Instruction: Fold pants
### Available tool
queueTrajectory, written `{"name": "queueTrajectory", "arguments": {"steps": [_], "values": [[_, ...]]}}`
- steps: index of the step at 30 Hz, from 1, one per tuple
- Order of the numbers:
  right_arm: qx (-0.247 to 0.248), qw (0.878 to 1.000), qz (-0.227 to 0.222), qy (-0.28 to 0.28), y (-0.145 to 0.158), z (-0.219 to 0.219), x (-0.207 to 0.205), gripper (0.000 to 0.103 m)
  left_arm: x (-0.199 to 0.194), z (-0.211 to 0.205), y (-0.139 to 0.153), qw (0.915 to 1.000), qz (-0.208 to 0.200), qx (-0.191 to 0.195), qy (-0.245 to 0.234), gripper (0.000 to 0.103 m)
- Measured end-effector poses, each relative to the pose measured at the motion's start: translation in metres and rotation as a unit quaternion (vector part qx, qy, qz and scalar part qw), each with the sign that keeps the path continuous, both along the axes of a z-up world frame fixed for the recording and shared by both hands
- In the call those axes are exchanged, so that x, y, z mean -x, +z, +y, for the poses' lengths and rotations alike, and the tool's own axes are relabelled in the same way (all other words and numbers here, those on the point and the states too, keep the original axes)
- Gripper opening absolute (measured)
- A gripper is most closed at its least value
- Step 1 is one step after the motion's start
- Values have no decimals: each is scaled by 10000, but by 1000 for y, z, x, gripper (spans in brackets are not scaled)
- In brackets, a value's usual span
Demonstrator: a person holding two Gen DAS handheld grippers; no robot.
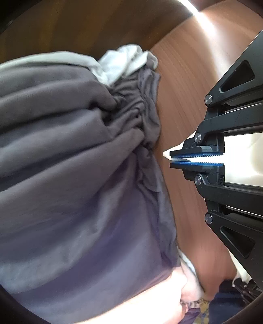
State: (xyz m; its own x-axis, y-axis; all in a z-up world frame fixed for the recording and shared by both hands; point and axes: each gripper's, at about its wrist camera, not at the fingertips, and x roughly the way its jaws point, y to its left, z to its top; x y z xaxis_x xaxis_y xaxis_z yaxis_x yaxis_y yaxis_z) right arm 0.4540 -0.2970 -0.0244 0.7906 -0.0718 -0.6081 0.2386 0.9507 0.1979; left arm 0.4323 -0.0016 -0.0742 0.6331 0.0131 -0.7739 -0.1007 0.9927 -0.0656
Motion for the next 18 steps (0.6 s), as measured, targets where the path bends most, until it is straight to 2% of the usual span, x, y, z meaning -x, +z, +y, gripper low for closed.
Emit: {"name": "queueTrajectory", "arguments": {"steps": [9, 18], "values": [[-116, 9986, 501, 109, -50, -1, -59, 5, -36, 3, -35, 9988, 449, -88, 170, 3], [-103, 9966, 804, 165, -82, 3, -97, 5, -58, 6, -59, 9969, 738, -66, 271, 6]]}}
